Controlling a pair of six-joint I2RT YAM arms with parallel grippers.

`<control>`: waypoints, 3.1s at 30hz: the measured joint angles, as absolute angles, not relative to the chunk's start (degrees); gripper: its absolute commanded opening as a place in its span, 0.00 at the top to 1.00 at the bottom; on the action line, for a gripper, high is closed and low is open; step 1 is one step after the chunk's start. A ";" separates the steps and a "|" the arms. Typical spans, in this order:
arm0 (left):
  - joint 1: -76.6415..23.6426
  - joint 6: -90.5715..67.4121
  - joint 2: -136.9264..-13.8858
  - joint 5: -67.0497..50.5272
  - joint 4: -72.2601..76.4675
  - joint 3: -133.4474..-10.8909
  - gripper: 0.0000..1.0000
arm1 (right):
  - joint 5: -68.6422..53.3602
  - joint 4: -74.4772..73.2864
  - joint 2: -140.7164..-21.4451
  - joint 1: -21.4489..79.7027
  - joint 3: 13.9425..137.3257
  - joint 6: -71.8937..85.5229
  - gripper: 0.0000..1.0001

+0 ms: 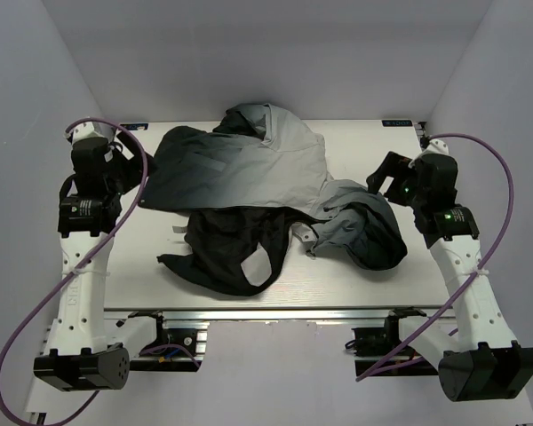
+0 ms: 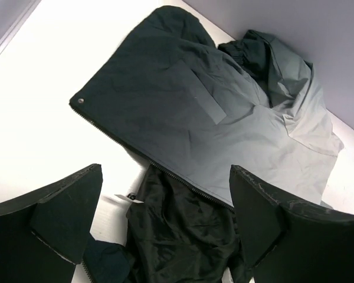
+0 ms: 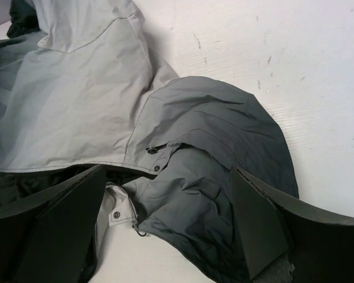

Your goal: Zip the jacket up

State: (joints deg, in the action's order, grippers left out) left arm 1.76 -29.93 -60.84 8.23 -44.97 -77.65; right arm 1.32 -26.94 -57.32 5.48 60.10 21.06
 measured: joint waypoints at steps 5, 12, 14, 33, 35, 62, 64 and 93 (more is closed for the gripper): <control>1.76 -27.62 -61.78 3.03 -44.42 -77.76 0.02 | -0.54 -26.02 -55.88 5.48 58.74 21.26 0.11; -3.22 -25.45 -68.42 -3.36 -38.89 -76.88 0.02 | -4.60 -27.14 -54.52 5.48 55.77 22.02 0.11; -11.44 -24.25 -73.67 0.03 -38.96 -79.37 0.02 | -7.03 -27.81 -55.53 5.67 54.63 22.02 0.11; -47.37 10.00 -135.55 14.11 -42.94 -126.48 0.02 | 4.19 -34.54 -53.36 23.27 35.70 34.79 0.11; -47.31 11.00 -136.66 14.70 -42.06 -126.48 0.02 | 3.92 -33.58 -53.47 23.27 34.94 35.62 0.11; -46.57 2.15 -117.47 20.58 -27.05 -109.97 1.00 | 21.52 -19.33 -68.38 23.35 37.65 37.12 1.00; -46.28 1.30 -113.51 20.56 -25.65 -107.42 1.00 | 24.10 -19.27 -67.90 23.35 40.58 36.36 1.00; -46.13 -11.68 -75.05 -1.83 -16.16 -120.38 1.00 | 11.42 -15.25 -70.04 25.17 126.74 14.59 1.00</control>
State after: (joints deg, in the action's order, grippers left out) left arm -46.13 -11.68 -75.05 -1.83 -16.16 -120.38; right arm 11.42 -15.25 -70.04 25.17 126.74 14.59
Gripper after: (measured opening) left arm 0.031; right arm 0.012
